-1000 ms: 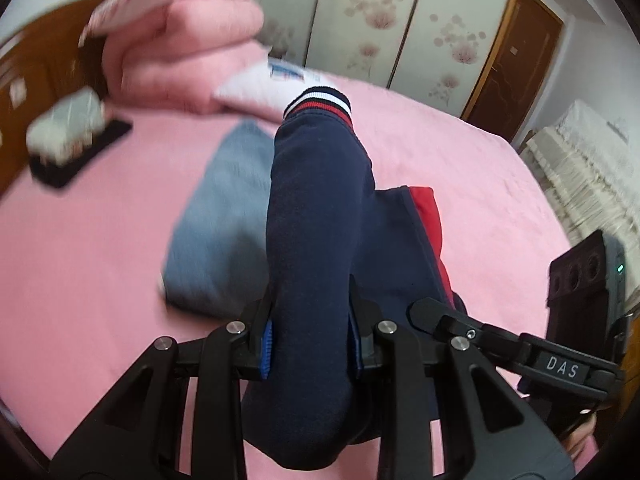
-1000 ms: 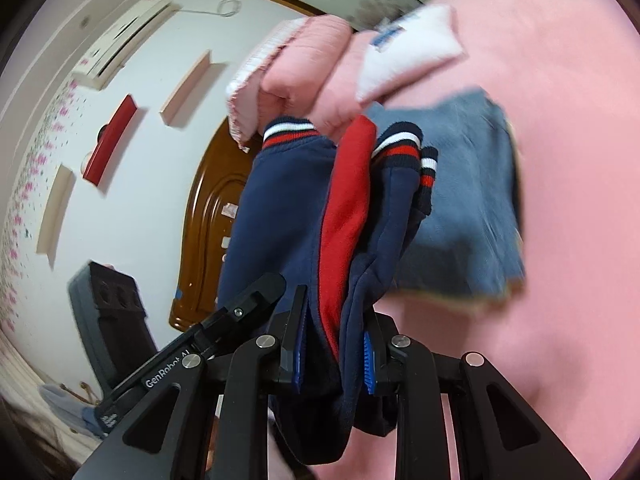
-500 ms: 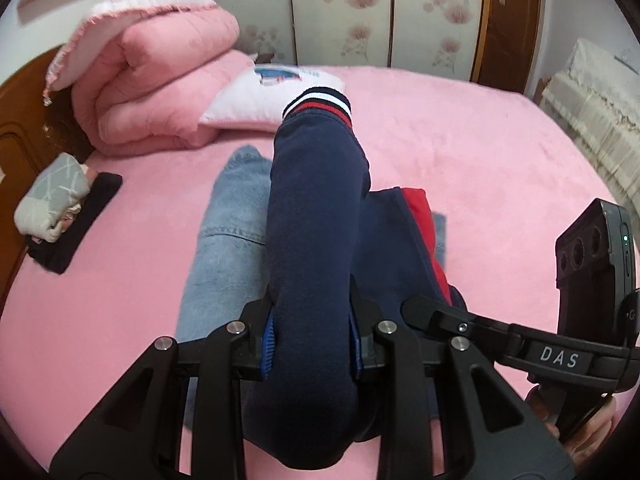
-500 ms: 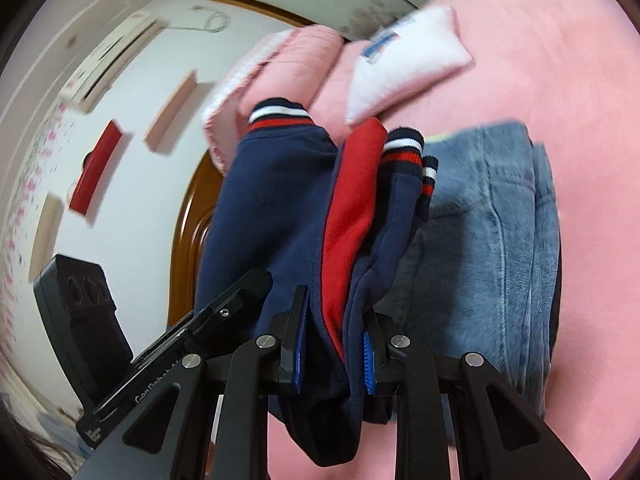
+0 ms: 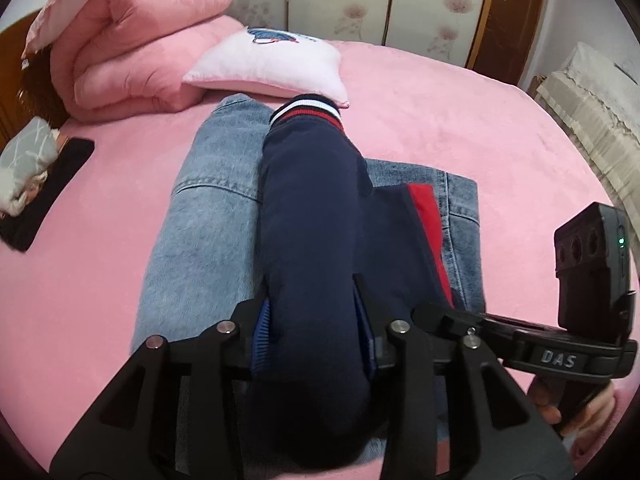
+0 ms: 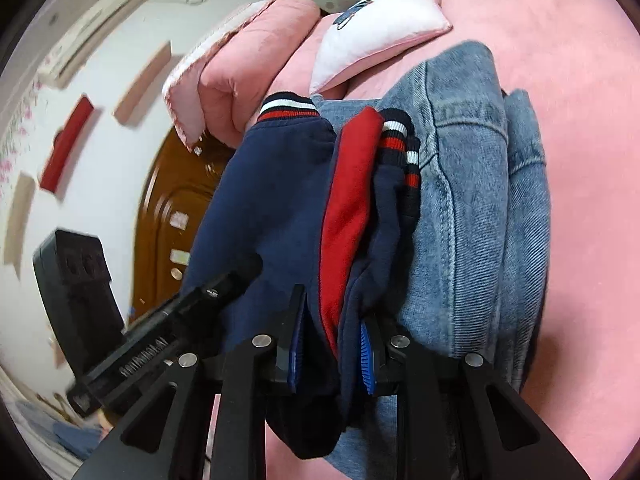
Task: Fold large clothes
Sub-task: 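Carry the jacket onto the folded jeans stack with both grippers and release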
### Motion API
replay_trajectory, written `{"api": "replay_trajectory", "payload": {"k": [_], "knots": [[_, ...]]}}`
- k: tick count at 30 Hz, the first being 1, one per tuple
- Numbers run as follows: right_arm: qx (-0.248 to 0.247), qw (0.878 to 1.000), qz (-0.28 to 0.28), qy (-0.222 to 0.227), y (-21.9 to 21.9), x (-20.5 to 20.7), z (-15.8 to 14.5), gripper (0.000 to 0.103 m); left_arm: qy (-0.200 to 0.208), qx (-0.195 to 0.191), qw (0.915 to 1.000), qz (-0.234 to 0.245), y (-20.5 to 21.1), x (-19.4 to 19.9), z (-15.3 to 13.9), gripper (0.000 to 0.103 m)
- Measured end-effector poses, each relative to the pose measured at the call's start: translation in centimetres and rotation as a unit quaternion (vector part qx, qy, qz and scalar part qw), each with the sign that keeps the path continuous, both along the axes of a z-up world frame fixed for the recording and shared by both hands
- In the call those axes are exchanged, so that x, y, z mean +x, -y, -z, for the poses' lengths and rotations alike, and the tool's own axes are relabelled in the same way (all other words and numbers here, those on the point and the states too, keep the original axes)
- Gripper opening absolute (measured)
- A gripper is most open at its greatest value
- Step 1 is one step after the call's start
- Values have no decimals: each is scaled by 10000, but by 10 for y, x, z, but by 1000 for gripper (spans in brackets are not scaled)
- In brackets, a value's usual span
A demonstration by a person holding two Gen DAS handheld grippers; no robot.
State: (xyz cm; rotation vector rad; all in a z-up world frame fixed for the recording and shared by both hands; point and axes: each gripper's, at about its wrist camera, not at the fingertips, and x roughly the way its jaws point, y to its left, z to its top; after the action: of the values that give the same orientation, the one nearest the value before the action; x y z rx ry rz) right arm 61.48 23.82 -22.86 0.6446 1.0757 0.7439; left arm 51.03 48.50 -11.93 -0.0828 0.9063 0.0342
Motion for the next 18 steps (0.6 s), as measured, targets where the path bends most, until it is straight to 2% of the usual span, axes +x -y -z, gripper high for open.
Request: {"api": "replay_trajectory", "payload": {"k": [2,3,4,6,9,11,13,16,18], "knots": [[-55,9998,-21,-167,3,3,-3,23,217,234,9993,-177,2,-12,-16,38],[-53,9996,6,-268,6,3,-5,23,312,351,9987,-204,7,-20,-24,42],[-62,9995,36,-316,9,2,-8,23,399,477,9979,-188,10,-25,-31,52],[-164,9995,38,-273,20,-9,-26,23,499,613,9968,-97,18,-32,-39,59],[-634,9980,74,-37,27,-17,-44,26,436,724,9964,-28,21,-32,-36,59],[-901,9950,296,308,33,-24,-62,27,331,721,9968,-53,24,-35,-31,58],[-737,9951,245,618,40,-37,-79,27,238,655,9975,-111,24,-38,-24,58],[-430,9959,-274,748,36,-49,-80,27,213,623,9976,-194,30,-51,-16,59],[-702,9939,-450,722,29,-55,-70,27,128,615,9974,-349,32,-58,-9,59]]}}
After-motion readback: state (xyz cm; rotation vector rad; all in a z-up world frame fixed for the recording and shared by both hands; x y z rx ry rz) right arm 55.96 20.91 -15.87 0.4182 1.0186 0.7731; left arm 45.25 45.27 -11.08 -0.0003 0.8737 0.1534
